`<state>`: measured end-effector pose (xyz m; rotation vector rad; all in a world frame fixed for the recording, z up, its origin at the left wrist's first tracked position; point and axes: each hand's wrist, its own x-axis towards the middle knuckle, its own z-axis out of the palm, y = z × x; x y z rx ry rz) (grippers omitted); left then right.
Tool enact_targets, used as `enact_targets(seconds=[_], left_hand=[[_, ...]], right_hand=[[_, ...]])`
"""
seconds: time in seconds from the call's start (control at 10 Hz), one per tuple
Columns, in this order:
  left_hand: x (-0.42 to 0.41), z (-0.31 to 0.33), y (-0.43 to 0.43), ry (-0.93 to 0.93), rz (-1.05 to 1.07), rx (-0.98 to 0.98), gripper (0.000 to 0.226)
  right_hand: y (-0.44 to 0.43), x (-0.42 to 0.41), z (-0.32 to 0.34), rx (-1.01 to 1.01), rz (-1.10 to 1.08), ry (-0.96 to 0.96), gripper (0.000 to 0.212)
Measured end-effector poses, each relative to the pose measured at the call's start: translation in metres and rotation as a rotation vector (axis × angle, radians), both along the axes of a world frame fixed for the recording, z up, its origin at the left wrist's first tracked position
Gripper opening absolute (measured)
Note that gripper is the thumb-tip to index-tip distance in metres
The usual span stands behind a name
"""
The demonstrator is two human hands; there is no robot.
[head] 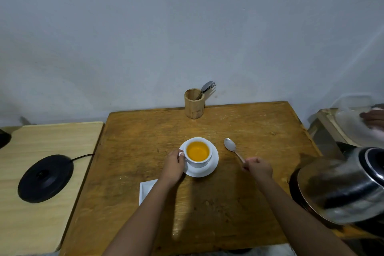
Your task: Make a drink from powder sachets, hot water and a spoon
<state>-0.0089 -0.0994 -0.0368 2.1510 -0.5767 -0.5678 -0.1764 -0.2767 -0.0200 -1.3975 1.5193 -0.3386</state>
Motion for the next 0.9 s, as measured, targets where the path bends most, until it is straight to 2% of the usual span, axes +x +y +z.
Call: enact_targets(seconds=[0.1, 0.2, 0.3, 0.4, 0.5, 0.7, 0.8, 0.9], left_hand=[[-0.002, 0.002, 0.001, -0.018, 0.008, 0.005, 0.031], [-0.004, 0.004, 0.000, -0.028, 0.017, 0.010, 0.033], [-0.007, 0.005, 0.001, -0.027, 0.038, 0.023, 0.036], [-0.012, 0.002, 0.005, -0.033, 0.086, -0.030, 0.033], [-0.019, -0.006, 0.013, -0.051, 0.127, -0.040, 0.031], [-0.026, -0.026, 0.027, -0.116, 0.053, 0.151, 0.041], [-0.029, -0.029, 0.030, -0.133, -0.006, 0.213, 0.051], [-0.032, -0.032, 0.032, -0.176, -0.070, 0.295, 0.058]], right_hand=[[0.004, -0.002, 0.000, -0.059, 0.171, 0.061, 0.027], [0.008, -0.005, -0.005, -0.129, 0.318, 0.100, 0.022], [0.013, -0.006, -0.009, -0.168, 0.405, 0.153, 0.011], [0.014, -0.004, -0.010, -0.196, 0.443, 0.210, 0.021], [0.015, -0.004, -0.013, -0.213, 0.473, 0.257, 0.016], [0.012, -0.008, -0.026, -0.361, 0.581, 0.360, 0.015], [0.005, -0.018, -0.033, -0.451, 0.627, 0.428, 0.030], [-0.002, -0.034, -0.041, -0.431, 0.779, 0.557, 0.050]])
